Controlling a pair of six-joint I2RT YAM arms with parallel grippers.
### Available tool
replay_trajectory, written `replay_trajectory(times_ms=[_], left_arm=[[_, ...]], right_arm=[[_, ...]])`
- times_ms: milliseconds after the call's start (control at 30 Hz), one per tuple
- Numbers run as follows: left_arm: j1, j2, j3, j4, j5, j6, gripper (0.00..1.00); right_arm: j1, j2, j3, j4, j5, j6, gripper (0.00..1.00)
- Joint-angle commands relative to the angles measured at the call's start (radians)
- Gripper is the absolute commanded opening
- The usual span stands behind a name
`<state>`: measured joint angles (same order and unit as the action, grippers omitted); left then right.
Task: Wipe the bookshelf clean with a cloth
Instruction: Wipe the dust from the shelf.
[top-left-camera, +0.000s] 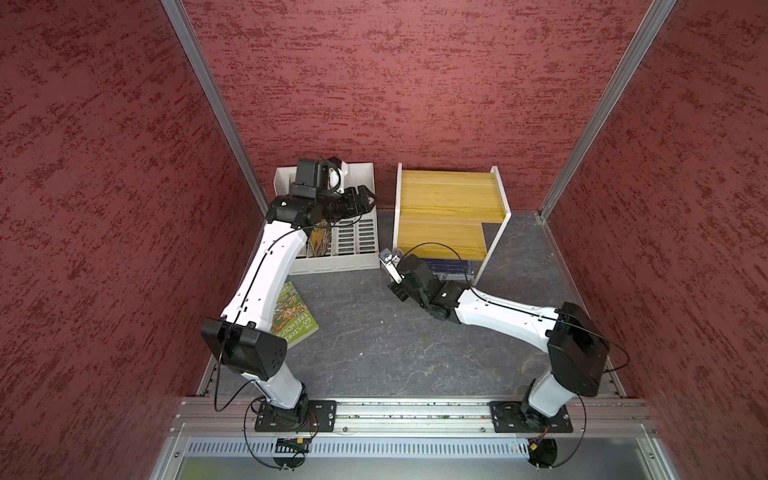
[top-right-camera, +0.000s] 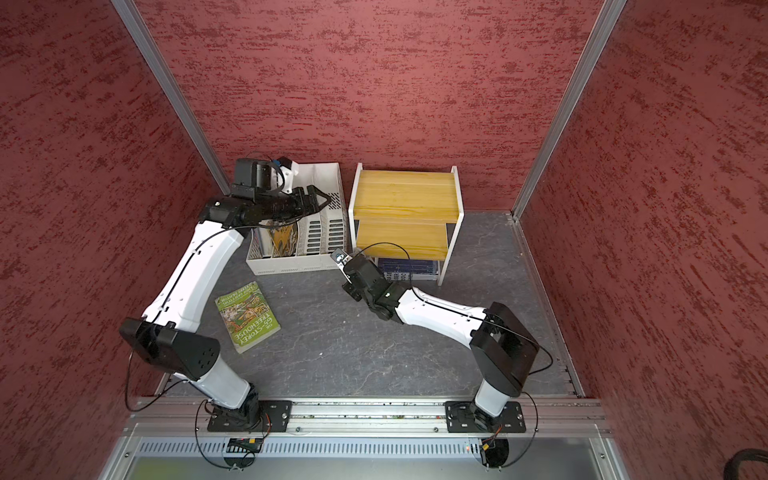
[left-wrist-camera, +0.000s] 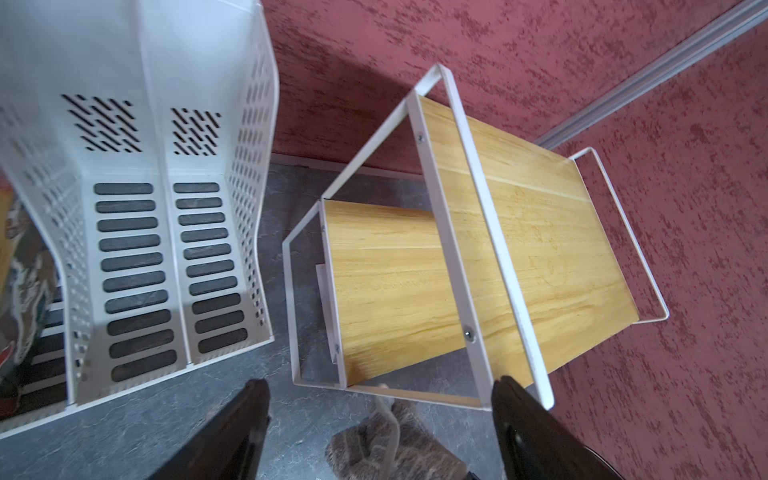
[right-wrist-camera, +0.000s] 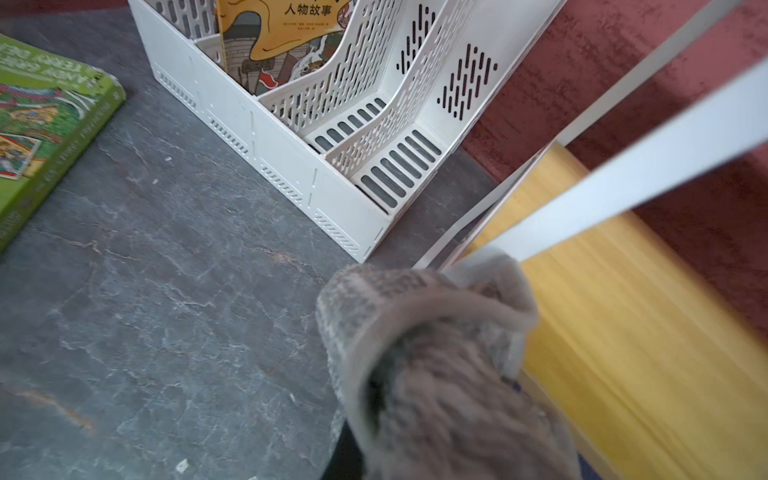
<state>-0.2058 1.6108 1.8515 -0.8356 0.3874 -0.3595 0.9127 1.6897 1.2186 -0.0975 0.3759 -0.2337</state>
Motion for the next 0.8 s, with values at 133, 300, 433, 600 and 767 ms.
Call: replay_trajectory(times_ms=[133,300,433,600,767], left_arm=[[0.105,-0.14,-0.188,0.073,0.017,-0.02,0.87],[0.145,-0.191,-0.246,0.072,0.023,-0.021,0.86],[0.158,-0.207,-0.258,0.067,0.026,-0.019,0.86],[0.164,-0.207,-0.253,0.063,0.033,-0.016,0.86],[0.164,-0.204,-0.247,0.06,0.038,-0.015,0.86]], right_arm=[[0.002,0.104,0.139,-0.059,0.083,-0.147,0.0],[0.002,0.162,0.164,-0.071,0.071,-0.134,0.0],[0.002,0.198,0.159,-0.074,0.052,-0.108,0.0],[0.0,0.243,0.154,-0.074,0.027,-0.074,0.0],[0.0,0.28,0.137,-0.074,-0.009,-0.039,0.0]])
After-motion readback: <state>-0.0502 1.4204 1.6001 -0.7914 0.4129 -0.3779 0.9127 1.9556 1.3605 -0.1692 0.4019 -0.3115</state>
